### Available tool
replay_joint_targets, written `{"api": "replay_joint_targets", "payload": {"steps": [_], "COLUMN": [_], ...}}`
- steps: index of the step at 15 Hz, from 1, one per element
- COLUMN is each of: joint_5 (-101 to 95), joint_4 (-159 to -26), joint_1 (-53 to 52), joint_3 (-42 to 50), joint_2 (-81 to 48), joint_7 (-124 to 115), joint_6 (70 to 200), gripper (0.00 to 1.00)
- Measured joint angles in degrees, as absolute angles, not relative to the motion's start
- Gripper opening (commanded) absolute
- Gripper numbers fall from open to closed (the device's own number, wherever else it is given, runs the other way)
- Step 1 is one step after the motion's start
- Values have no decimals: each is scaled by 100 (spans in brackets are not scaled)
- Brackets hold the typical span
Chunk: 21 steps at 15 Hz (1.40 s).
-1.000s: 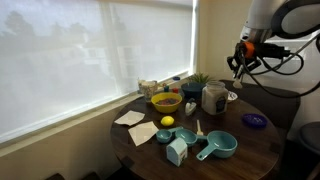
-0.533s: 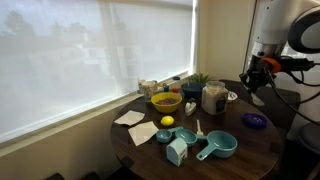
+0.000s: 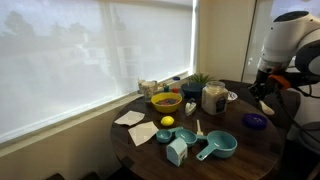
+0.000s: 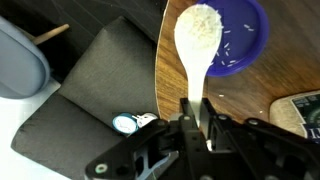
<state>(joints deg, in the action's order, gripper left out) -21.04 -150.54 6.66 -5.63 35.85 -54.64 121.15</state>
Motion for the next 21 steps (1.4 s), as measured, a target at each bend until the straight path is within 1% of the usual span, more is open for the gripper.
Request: {"api": "replay_joint_targets", "payload": {"steps": [9, 16, 21], "joint_5": [-3296, -4291, -5287], "joint_4": [-15463, -15615, -15699], "joint_1": [1120, 1106, 990], "joint_3": [-1291, -1804, -1896], "joint_2": [3594, 3575, 3571], "joint_7": [-6533, -7747, -8466], "joint_6": [13032, 13053, 13012], "gripper": [3, 3, 3]}}
